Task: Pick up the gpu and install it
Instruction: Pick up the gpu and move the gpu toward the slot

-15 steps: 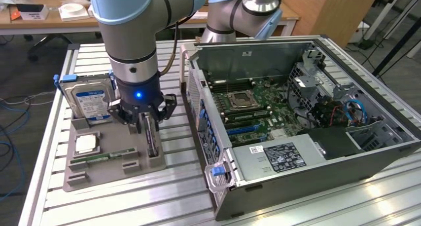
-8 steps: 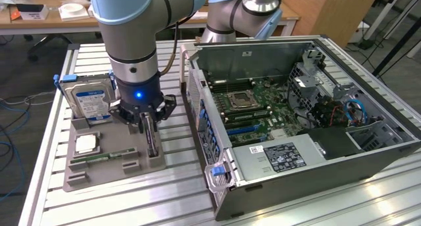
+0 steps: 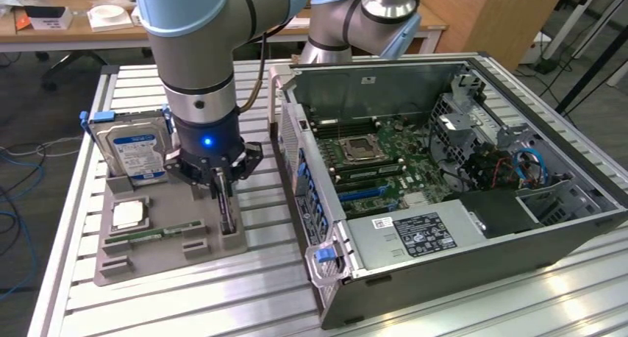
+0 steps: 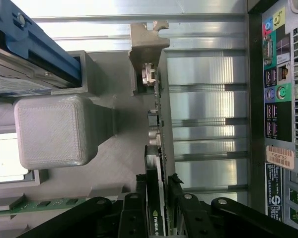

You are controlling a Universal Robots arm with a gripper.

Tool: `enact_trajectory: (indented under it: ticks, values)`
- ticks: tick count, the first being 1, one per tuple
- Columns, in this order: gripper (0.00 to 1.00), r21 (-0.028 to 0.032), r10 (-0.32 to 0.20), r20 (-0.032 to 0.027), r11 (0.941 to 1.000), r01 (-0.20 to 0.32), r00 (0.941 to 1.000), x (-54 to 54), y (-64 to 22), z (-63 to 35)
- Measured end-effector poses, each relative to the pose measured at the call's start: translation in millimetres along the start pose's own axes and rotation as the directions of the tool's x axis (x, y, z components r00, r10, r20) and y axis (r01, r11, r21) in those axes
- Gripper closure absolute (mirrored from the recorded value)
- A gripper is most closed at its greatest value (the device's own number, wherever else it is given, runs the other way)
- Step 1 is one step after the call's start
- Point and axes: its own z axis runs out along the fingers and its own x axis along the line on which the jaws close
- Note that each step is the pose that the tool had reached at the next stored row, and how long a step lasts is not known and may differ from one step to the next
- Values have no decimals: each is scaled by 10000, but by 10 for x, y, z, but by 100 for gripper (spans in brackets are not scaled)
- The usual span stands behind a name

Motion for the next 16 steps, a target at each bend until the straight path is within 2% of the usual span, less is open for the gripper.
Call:
enact_trajectory:
  ticks: [3, 16]
  values:
    - [73, 1, 1, 0, 10000, -1, 10000, -6, 0, 2]
    - [73, 0, 1, 2, 10000, -1, 10000, -16, 1, 7]
